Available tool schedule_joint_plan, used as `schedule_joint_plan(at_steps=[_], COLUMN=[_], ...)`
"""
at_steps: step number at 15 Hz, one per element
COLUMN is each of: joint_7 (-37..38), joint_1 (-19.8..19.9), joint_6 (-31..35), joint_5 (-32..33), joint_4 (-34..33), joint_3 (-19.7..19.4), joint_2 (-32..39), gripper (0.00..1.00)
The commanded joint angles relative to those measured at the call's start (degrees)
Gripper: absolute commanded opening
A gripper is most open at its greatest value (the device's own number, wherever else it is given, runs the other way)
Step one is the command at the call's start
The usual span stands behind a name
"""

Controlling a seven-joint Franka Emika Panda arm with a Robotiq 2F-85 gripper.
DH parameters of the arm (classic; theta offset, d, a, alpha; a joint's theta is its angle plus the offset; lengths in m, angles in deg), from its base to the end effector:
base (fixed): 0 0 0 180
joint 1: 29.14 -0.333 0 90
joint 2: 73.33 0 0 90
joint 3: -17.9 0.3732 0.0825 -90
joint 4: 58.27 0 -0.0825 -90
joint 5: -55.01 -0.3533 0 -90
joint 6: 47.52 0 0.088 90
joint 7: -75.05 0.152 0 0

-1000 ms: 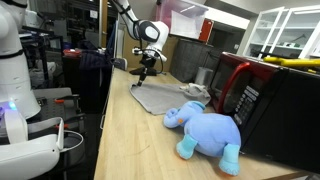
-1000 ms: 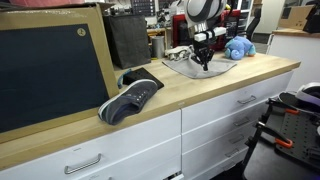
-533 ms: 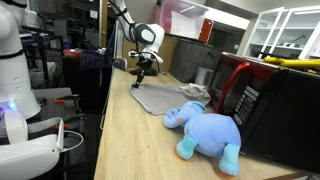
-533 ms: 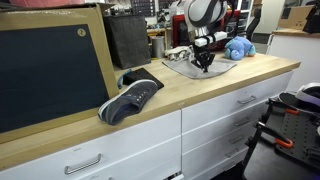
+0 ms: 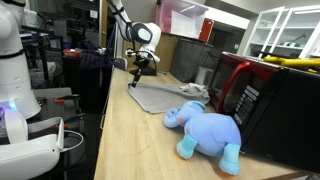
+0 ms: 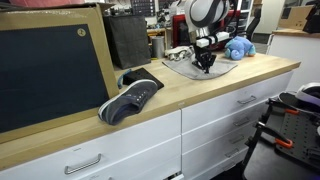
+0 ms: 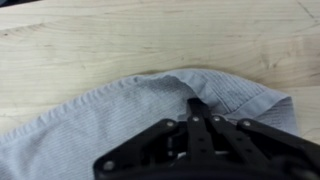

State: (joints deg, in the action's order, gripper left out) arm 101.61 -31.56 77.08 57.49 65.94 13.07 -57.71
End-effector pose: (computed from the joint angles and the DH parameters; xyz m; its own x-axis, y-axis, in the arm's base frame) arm 0.5154 -0.0245 0.2843 0.8603 -0.4635 -0.2123 -0.4366 -0.8848 0.1627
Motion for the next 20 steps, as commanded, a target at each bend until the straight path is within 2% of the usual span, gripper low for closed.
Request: schedule_joint_plan(at_steps=[1,9,13,14,17,20], joint_7=[1.3,1.0,-5.4,-7.1,-12.6,-15.5], joint_1=[-1.1,-2.2,-1.0,-0.5,2.5,6.0], joint_6=[-0.9,-4.6,-7.0,-6.0,-2.8,-1.5], joint_5=[0.1,-0.1,-0.7,0.1,1.2,3.2], joint_4=[4.2,6.8,6.9,7.0,4.9,-0.3], joint_3=[1.0,3.1,3.8,3.4,1.3,-1.5], joint_2=[-2.4,-4.6,-7.2,-8.0,-9.7,-8.0], gripper=[0.0,0.0,0.0,0.19,0.41,0.63])
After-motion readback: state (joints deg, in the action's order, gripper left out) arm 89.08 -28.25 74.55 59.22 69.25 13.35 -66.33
